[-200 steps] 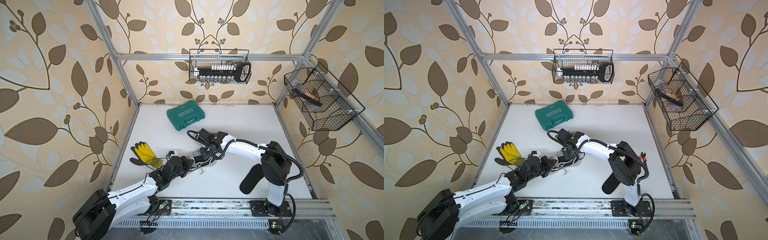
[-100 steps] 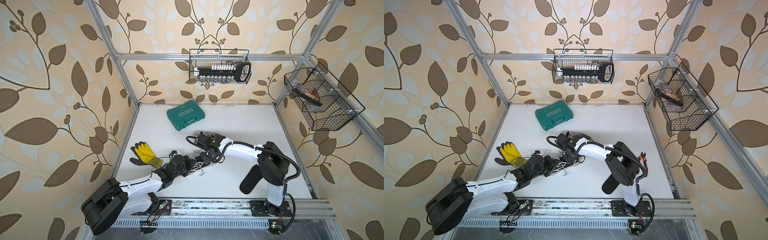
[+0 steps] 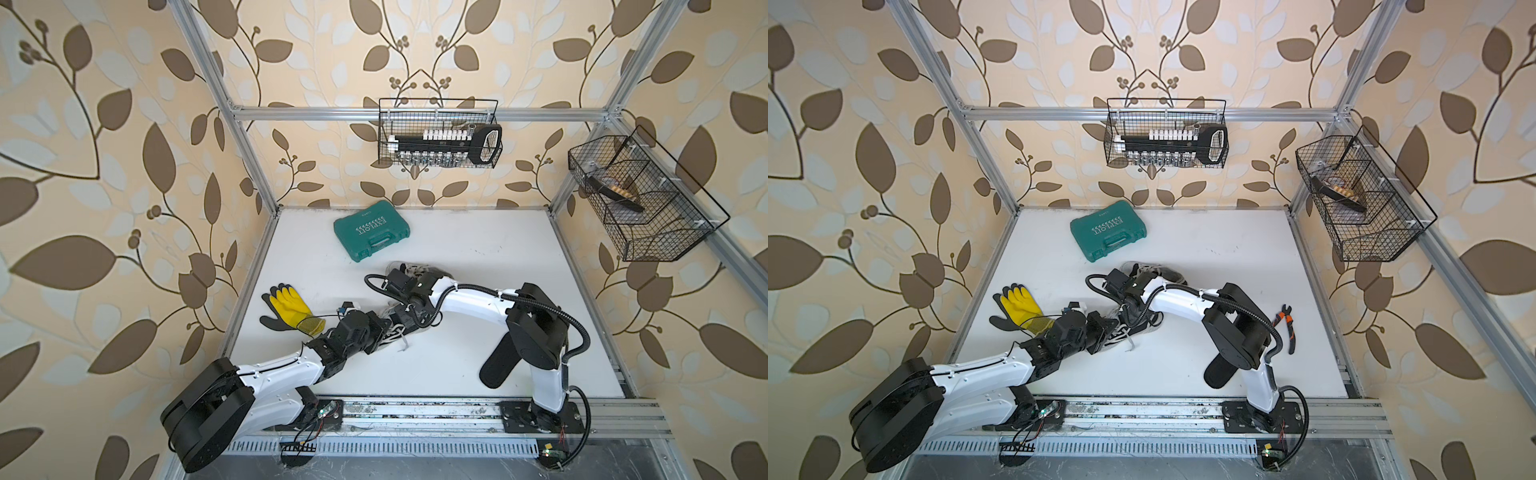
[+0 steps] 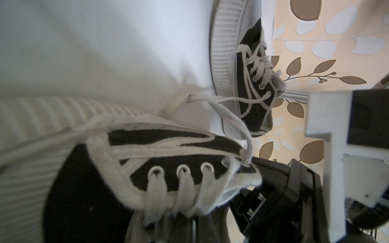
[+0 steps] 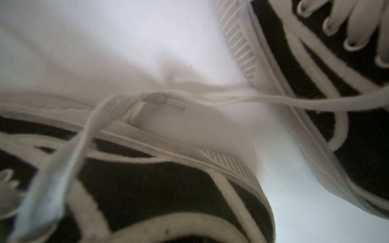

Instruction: Insert the insole into the shoe

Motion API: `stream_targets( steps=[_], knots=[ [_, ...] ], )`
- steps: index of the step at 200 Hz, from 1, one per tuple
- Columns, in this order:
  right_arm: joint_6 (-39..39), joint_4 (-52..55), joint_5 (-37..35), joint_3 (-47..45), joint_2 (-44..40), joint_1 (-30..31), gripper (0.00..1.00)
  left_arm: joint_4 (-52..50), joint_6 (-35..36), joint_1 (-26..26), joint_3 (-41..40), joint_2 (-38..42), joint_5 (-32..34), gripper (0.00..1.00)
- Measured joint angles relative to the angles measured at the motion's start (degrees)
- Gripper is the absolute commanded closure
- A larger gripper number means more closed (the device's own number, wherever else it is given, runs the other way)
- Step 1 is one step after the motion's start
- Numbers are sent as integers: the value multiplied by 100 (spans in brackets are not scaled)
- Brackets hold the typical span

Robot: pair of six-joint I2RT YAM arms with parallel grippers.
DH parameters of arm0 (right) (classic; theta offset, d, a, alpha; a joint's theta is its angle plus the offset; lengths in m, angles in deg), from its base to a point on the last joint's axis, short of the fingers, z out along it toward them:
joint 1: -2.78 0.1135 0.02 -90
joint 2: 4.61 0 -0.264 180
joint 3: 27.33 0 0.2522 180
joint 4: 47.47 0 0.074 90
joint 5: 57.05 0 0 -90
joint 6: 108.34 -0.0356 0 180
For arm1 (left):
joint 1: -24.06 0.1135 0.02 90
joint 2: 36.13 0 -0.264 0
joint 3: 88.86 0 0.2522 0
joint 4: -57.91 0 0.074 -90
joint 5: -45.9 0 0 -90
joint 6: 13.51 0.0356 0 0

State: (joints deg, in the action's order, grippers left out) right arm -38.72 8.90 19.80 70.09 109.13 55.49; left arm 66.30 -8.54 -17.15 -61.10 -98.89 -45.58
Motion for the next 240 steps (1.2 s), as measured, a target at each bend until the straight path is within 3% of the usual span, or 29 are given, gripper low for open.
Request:
stream_targets(
  steps=[46, 81, 160, 186, 240],
  knots=[
    [-31, 15, -101, -50, -310, 68, 93, -79, 0, 0, -2, 94, 2, 100],
    [-35, 149, -339, 92, 149, 87, 95, -136, 0, -2, -7, 153, 2, 100],
    [-120, 874, -1005, 144, -7, 260, 98, -157, 0, -2, -28, 229, 13, 100],
    [-105, 1062, -1150, 444, 407, 192, 100, -160, 2, -9, -28, 258, 4, 100],
    [-247, 1707, -1329, 820, 205, 299, 100, -264, 2, -9, -28, 341, 11, 100]
  ],
)
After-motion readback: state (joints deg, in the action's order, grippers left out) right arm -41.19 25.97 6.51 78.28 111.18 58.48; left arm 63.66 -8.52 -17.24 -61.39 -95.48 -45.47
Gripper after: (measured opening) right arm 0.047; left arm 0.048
